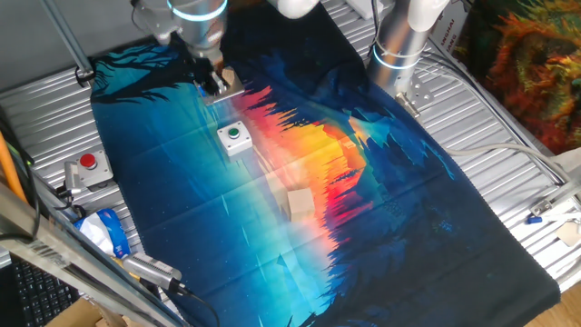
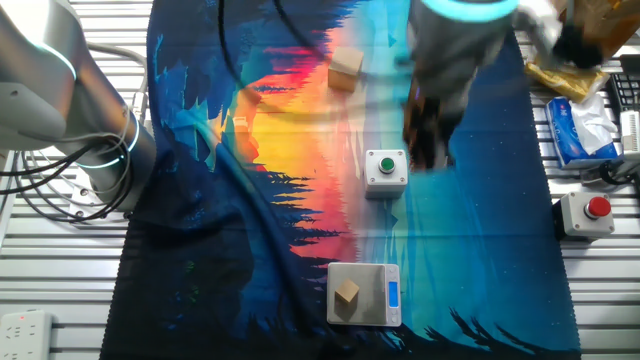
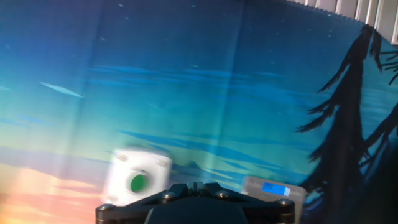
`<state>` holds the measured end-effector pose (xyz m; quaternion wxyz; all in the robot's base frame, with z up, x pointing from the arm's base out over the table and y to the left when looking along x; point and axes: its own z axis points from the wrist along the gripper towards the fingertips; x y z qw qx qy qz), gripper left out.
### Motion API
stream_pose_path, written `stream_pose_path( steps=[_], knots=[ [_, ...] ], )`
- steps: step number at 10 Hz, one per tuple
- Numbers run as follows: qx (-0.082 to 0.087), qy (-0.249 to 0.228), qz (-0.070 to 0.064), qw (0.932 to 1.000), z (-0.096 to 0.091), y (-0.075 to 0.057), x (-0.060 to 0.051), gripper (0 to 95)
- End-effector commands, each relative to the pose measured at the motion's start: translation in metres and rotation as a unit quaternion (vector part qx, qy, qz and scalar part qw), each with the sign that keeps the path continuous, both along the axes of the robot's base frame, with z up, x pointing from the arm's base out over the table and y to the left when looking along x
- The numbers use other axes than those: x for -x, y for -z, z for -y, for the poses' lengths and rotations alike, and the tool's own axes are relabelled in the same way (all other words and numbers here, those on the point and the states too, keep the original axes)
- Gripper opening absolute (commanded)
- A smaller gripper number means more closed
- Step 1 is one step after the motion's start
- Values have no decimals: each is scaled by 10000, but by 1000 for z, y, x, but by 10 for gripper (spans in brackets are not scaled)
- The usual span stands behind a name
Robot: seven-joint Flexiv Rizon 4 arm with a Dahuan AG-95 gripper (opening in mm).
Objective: Remove the object from the scale
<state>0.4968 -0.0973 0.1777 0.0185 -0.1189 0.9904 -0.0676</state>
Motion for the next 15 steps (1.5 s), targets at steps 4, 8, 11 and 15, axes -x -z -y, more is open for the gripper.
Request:
stream_pose_path(
  steps=[4,8,11,15],
  knots=[
    [-76,-63,30,9999,100,8,-20,0],
    [-201,972,169,9949,137,24,-24,0],
    [-475,1259,66,9909,135,39,-6,0],
    [-509,764,48,9958,124,69,31,0]
  ],
)
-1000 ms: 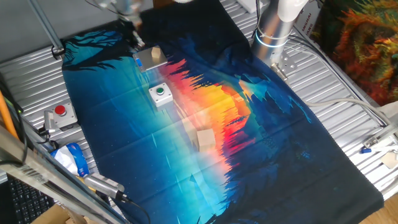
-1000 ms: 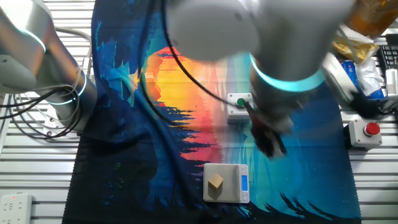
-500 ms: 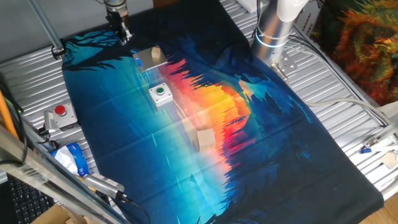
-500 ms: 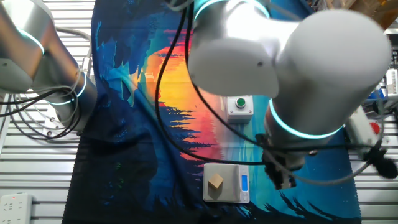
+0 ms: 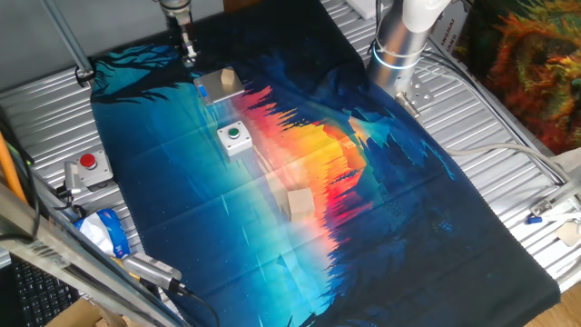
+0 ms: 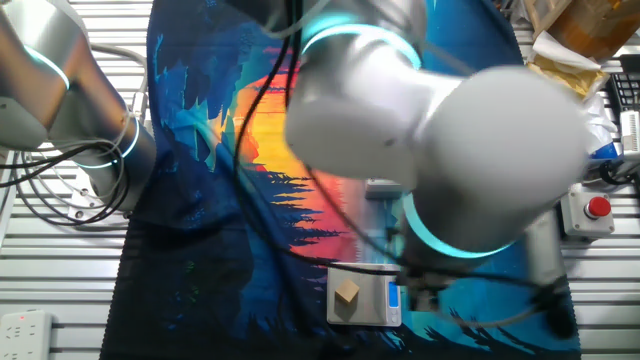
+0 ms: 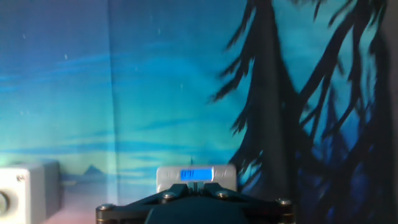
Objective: Remove the object from the scale
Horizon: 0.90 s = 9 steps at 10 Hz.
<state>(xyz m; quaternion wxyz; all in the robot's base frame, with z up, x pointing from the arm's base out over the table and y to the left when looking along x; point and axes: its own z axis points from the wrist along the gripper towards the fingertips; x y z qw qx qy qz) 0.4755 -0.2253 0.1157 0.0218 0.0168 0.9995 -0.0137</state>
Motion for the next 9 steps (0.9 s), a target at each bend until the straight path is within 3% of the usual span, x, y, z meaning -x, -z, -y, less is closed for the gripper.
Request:
stream_pose_path(
  steps=[1,2,3,4,6,7,8,9],
  knots=[
    [6,-821,-9,9966,-6,12,14,0],
    [-116,-1295,-35,9915,-8,16,21,190],
    [-121,-1852,-31,9826,-10,18,25,190],
    [-101,-2210,-31,9752,-10,18,26,380],
    [-61,-3025,-32,9531,-11,21,26,380],
    [-48,-3265,-24,9452,-11,23,26,380],
    [-39,-3429,-7,9394,-12,27,29,380],
    [-46,-3387,-5,9409,-14,32,32,380]
  ],
)
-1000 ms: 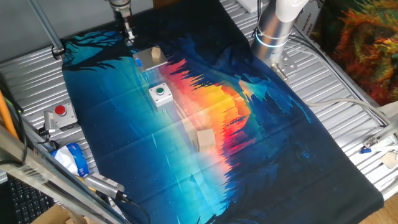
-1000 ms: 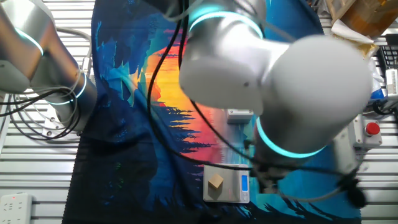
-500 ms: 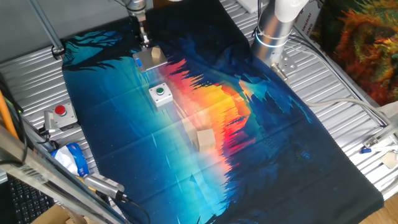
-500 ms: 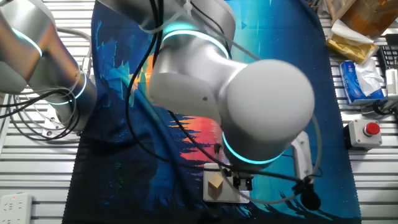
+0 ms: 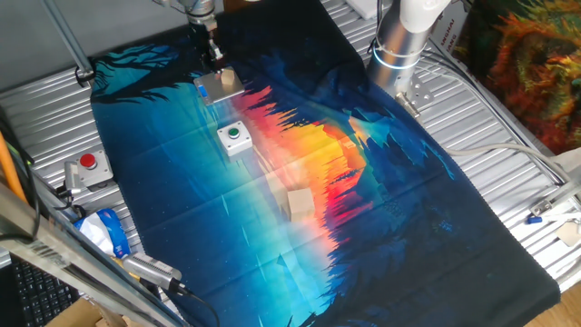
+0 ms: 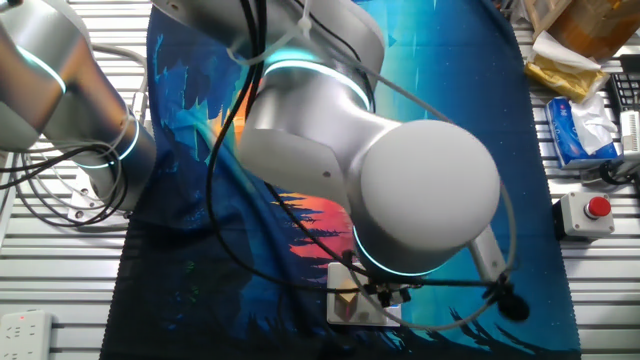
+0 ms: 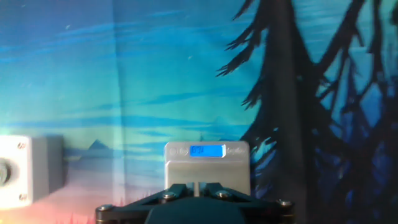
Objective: Remove the object from the scale
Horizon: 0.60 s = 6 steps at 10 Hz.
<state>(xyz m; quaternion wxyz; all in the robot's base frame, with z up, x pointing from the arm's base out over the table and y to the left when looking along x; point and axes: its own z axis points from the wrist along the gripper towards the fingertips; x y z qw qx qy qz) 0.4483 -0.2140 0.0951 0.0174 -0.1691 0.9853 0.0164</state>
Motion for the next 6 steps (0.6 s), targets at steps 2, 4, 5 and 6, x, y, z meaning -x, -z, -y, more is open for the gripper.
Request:
stream_pose_path(
  steps=[2,4,5,6],
  knots=[
    [122,-1647,134,9862,-8,22,14,380],
    [53,-1571,141,9875,-14,30,28,380],
    [31,-1561,144,9876,-13,30,31,380],
    [24,-1544,140,9879,-7,28,36,380]
  ],
)
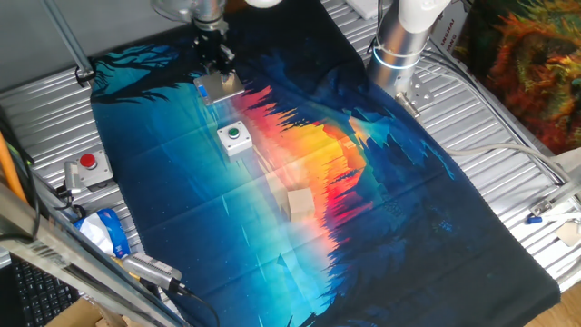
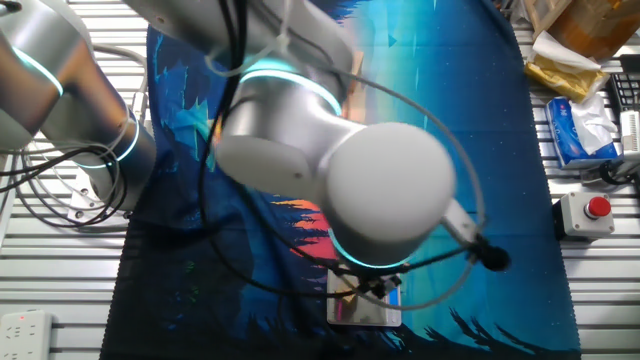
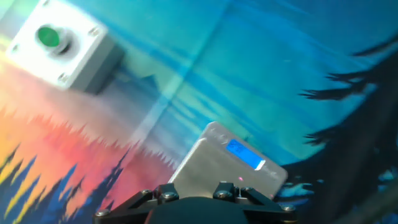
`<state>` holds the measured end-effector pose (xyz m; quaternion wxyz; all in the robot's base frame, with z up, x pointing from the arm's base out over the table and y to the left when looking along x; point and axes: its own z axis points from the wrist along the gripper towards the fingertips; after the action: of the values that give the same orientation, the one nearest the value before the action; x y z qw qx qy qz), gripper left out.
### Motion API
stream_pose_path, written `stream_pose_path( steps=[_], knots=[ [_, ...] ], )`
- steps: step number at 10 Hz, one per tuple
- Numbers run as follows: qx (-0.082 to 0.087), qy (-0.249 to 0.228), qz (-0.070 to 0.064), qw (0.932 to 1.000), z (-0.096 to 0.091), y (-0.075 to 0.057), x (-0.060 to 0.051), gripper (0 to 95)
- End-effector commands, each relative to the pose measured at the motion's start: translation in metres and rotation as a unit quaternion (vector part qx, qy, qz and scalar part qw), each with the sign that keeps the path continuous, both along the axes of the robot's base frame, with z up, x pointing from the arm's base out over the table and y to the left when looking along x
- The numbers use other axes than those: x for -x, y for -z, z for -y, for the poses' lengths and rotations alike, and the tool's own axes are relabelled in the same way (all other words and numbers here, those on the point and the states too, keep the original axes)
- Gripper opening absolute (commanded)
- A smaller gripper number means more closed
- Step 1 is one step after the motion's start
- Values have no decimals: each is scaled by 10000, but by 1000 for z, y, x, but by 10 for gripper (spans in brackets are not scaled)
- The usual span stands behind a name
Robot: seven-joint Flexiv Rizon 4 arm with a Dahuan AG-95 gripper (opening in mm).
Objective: Remove the object from the scale
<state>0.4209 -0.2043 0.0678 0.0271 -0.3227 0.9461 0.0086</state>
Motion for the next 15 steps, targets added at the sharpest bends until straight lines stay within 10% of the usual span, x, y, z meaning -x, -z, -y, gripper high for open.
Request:
stream_pose_path(
  steps=[1,9,12,13,15],
  knots=[
    [-59,60,-8,10000,9,0,14,380],
    [-145,12,88,9999,26,-3,-18,380],
    [-167,35,68,9998,23,1,-21,380],
    [-146,53,59,9999,22,1,-19,570],
    [-136,157,62,9998,19,3,-10,570]
  ],
)
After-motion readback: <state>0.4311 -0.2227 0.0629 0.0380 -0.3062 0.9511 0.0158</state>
